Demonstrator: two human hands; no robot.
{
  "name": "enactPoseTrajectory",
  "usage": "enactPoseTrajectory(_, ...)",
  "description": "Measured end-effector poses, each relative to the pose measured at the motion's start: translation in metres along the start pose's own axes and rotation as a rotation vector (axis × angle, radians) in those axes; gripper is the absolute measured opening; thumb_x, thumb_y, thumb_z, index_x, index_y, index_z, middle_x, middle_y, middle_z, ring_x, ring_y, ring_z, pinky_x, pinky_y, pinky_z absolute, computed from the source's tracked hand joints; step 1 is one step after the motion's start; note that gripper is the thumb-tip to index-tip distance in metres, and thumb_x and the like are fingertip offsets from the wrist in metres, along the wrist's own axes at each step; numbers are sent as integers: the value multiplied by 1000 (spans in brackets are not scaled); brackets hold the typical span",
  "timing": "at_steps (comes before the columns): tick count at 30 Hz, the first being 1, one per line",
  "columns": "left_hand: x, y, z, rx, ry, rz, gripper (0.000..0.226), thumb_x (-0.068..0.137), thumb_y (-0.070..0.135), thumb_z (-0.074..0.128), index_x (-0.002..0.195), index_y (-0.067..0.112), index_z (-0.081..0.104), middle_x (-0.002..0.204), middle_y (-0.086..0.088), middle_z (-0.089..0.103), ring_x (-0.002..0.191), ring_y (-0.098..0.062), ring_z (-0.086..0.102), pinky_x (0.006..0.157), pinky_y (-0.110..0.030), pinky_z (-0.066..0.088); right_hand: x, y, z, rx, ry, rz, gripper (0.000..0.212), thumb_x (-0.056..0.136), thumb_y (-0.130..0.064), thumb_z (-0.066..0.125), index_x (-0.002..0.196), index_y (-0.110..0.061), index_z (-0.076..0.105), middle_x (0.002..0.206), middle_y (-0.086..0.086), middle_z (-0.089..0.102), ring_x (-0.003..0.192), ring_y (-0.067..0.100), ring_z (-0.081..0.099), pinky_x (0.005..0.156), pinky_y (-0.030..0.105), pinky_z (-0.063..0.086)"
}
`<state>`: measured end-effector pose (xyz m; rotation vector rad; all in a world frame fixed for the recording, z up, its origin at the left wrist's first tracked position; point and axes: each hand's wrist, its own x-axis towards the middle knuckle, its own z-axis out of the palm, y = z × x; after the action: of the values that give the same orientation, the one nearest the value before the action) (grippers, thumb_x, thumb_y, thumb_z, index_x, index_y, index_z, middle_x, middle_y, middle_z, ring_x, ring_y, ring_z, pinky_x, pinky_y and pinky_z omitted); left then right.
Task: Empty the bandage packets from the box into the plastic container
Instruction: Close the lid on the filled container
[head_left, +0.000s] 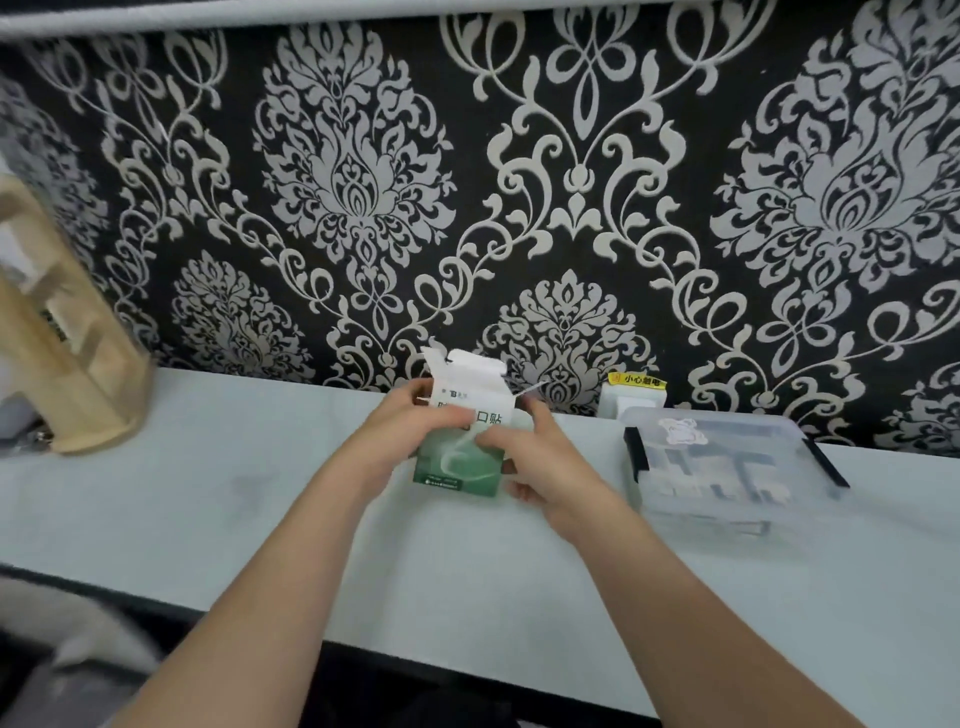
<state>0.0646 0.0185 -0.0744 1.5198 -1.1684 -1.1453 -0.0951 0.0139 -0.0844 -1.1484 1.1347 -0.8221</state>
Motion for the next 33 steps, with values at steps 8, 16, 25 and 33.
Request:
enactPoseTrajectory(8, -95, -8, -87, -21, 182, 8, 75, 63, 53, 81, 121, 15, 53, 105, -3, 73, 93, -20, 72, 90, -42, 55, -48, -8, 71, -42, -291, -53, 52, 79, -24, 77, 123, -23, 49, 106, 6, 73, 80, 17, 61, 59, 26, 38)
enactPoseTrajectory(16, -208, -82, -173, -103, 363, -43, 39, 74, 29, 78, 106, 18, 60, 105, 0, 72, 97, -18, 70, 80, -32, 54, -89, 29, 180, -335, -530, -112, 62, 71, -13, 83, 119, -21, 43, 112, 0, 66, 102, 18, 65, 85, 40, 57)
enactPoseTrajectory(25, -246, -171, -211, 162, 202, -397, 42, 74, 22, 83, 110, 21, 62, 102, 0, 74, 101, -23, 69, 93, -46, 53, -96, 122, 252, -804, -573, -127, 40, 78, -13, 67, 113, -9, 46, 103, 8, 65, 94, 26, 64, 72, 37, 54)
enactPoseTrajectory(33, -218, -192, -193, 610, 582, -380, 54, 86, 26, 66, 135, 15, 47, 128, -4, 57, 111, -24, 58, 90, -32, 48, -103, 137, 231, -927, -521, -179, 52, 90, -9, 51, 140, -14, 39, 123, 10, 60, 108, 27, 60, 91, 37, 51)
